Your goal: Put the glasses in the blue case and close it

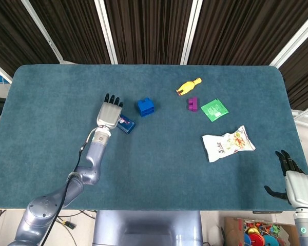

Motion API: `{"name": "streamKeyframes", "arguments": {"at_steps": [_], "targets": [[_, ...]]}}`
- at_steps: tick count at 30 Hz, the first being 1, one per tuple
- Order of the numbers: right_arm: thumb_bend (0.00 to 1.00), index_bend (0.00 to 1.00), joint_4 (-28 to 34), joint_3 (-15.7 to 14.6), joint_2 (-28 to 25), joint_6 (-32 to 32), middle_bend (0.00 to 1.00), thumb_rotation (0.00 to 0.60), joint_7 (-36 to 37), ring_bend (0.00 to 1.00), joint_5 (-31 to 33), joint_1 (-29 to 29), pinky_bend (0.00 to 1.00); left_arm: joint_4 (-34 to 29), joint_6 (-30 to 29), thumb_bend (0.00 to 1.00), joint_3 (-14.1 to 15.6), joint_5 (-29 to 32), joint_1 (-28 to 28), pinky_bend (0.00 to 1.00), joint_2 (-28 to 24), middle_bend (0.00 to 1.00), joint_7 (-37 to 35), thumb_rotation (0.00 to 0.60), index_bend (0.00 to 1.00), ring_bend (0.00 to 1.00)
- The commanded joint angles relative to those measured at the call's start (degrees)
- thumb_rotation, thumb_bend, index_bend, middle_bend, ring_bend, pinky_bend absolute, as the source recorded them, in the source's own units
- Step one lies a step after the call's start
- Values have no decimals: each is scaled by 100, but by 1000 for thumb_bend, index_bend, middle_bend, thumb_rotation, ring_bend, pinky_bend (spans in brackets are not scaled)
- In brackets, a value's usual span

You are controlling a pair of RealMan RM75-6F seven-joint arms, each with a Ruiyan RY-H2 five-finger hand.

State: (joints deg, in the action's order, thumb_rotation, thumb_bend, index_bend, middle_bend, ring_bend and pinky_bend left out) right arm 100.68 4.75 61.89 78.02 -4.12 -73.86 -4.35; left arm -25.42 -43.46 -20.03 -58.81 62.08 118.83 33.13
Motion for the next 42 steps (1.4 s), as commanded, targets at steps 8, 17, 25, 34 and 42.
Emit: {"name": "streamKeyframes", "arguments": {"at_steps": [8,17,25,34,42], "targets": [[260,19,10,0,-15,0,0,600,28,162,-8,2,317,-93,-200,418,-218,165,38,61,35,90,92,600,0,48],[261,20,4,8,-1,15,0,600,39,162,-10,4,317,-1297,66,291,161,-212,-202,62,-948,132,32,600,40,48],[265,20,0,14,16,38,0,600,23,162,-9,9,317,-2709,475,284,270,381,-262,64,-1967,148,835,600,96,48],[273,19,-4,24,20,33,0,600,19,162,14,6,317,-3101,853,263,602,1438,1,63,-2238,147,1600,600,88,48],[278,19,6,22,9,13,0,600,32,162,36,7,317,-2843,778,261,753,1424,129,63,-1986,147,1290,600,98,48]]}}
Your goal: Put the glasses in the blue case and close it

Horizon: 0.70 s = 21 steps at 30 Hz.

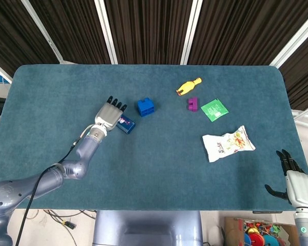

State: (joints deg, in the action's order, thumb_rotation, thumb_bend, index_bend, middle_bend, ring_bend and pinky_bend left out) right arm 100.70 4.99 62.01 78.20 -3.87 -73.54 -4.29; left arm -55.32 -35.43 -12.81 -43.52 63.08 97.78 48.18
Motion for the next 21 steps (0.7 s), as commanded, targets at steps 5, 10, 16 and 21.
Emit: {"name": "streamKeyframes", "arguments": {"at_steps": [5,10,16,21], "targets": [[281,20,4,-4,-13,-16,0,600,29,162,-4,-2,317,360,49,261,92,-115,79,63,223,147,-387,600,98,48],[282,19,9,-10,-21,-14,0,600,39,162,-5,6,317,561,125,280,156,-113,126,63,335,166,-551,600,111,48],[284,20,13,-16,-21,-22,0,600,38,162,-13,4,318,714,164,310,207,-165,176,63,423,204,-729,600,127,48],[285,19,15,-15,-24,-30,0,600,37,163,-2,2,317,761,174,311,254,-128,196,63,444,211,-757,600,135,48]]}}
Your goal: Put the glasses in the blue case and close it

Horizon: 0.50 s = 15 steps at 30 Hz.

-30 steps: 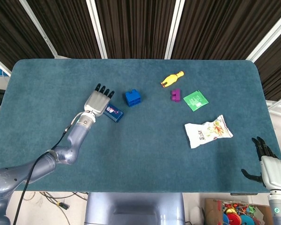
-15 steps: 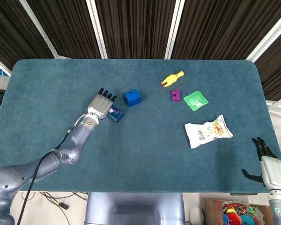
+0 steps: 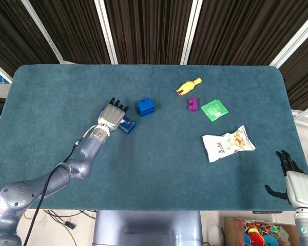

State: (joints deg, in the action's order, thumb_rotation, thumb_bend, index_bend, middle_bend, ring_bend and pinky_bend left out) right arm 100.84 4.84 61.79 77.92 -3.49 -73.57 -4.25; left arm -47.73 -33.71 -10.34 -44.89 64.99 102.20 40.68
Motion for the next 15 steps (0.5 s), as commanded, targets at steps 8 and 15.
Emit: {"name": "streamKeyframes", "arguments": {"at_steps": [8,15], "targets": [[286,20,15,-2,-9,-8,0,600,9,162,11,2,318,10,-56,370,72,2,12,64,18,332,-59,600,180,55],[287,19,23,-6,-19,-46,0,600,-7,163,42,-8,317,-8,-29,384,141,62,-7,63,-1,320,-52,600,173,56]]}}
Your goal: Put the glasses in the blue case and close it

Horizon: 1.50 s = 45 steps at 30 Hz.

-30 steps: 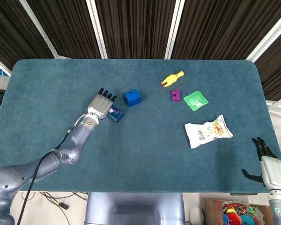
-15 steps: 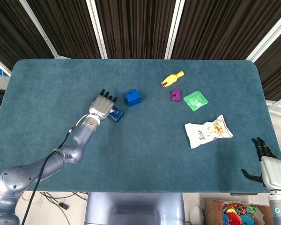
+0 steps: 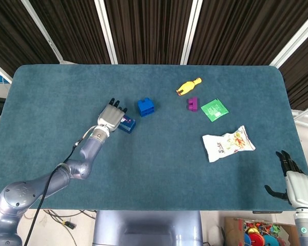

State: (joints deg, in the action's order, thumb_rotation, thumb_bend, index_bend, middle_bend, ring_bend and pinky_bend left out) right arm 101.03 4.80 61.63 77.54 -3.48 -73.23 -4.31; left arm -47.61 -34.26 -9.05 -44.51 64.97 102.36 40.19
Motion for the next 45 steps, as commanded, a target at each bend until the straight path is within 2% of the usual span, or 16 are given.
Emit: {"name": "streamKeyframes", "arguments": {"at_steps": [1,5,10,13,16,20,23,26,35,40,45], "targets": [[287,20,7,-2,-6,-13,0,600,-18,162,16,-3,317,-42,51,376,22,46,-5,63,-34,288,2,600,165,55],[287,20,20,4,-10,-16,0,600,-45,162,39,-8,317,-203,58,299,53,167,1,62,-141,145,71,600,81,29],[287,20,17,8,-6,-1,0,600,-50,162,37,-6,317,-864,-506,272,-43,211,-95,62,-485,46,76,600,1,1],[288,19,-15,7,-3,25,0,600,-64,162,-9,-9,318,-1610,-1078,270,-45,128,-305,62,-909,37,106,600,0,0],[284,19,-115,-2,31,111,0,600,-116,162,-149,-14,316,-2626,-1757,270,72,125,-641,62,-1480,34,293,600,0,0],[252,19,-314,-12,130,294,0,600,-247,152,-394,-17,306,-4206,-2727,269,404,140,-1169,62,-2368,29,708,600,0,0],[232,19,-412,-13,199,392,0,600,-320,142,-499,-13,299,-5105,-3307,263,648,-82,-1581,57,-2906,19,693,600,0,0],[211,19,-474,5,257,480,0,600,-354,128,-553,-5,289,-5702,-3752,260,940,-557,-2027,47,-3330,7,436,600,0,0],[179,19,-648,47,354,706,0,600,-300,105,-733,27,281,-6326,-4839,250,1716,-2110,-3394,18,-4138,0,-755,600,0,0],[178,19,-679,51,380,726,0,600,-264,105,-766,31,281,-6225,-5211,248,1859,-2718,-3894,18,-4278,0,-1248,600,0,0],[178,19,-688,42,380,752,0,600,-252,105,-808,44,281,-6158,-5369,248,1832,-3045,-4189,18,-4387,0,-1445,600,0,0]]}}
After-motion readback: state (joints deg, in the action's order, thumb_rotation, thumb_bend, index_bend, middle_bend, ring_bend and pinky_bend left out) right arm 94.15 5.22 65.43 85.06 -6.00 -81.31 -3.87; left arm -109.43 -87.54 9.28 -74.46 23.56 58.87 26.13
